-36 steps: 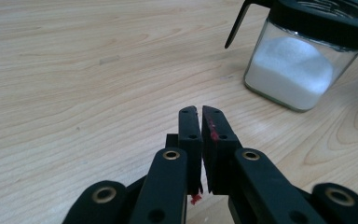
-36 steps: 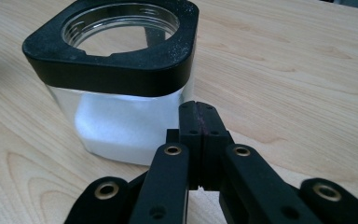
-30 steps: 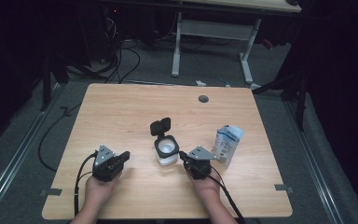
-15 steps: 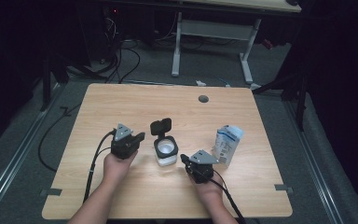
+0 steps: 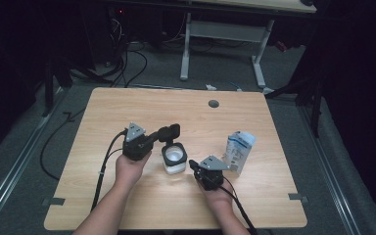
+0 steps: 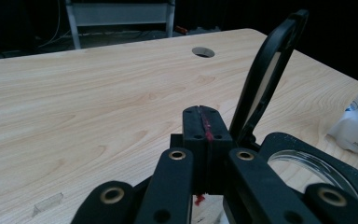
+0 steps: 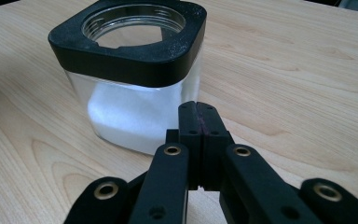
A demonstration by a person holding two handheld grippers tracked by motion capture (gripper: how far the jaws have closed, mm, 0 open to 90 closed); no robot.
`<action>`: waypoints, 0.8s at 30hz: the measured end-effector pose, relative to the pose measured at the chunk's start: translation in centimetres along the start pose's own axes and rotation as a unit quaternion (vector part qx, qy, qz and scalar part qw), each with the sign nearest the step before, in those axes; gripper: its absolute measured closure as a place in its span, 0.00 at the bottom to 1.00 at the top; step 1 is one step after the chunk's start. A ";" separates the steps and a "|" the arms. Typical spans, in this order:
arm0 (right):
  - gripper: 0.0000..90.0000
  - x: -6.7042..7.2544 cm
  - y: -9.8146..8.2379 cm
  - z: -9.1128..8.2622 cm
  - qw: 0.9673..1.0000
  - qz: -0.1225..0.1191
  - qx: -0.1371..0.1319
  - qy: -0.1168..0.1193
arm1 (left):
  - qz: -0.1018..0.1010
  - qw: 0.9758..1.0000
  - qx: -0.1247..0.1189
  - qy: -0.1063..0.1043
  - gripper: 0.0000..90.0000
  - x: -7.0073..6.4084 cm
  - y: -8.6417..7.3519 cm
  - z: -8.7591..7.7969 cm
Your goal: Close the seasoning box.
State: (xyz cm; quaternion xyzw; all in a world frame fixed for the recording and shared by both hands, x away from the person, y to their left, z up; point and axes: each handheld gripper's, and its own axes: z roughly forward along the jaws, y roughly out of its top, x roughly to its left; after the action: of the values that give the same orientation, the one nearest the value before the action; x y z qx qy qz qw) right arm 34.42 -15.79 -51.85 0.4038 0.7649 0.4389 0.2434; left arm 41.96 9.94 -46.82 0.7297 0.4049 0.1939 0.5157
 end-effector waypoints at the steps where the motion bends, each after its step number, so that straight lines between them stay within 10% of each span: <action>1: 1.00 0.0 0.0 0.1 1.000 0.000 0.000 0.000 | 0.000 1.000 -0.002 -0.001 1.00 0.0 0.1 -0.1; 24: 1.00 0.5 0.4 0.1 1.000 -0.004 -0.002 -0.001 | 0.007 1.000 -0.005 -0.002 1.00 -0.9 0.0 -0.4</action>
State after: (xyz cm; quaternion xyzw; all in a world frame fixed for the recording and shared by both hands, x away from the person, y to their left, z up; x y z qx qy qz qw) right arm 34.44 -15.19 -51.55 0.4002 0.7656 0.4390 0.2467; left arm 41.15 9.43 -46.54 0.7300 0.3978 0.1978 0.5193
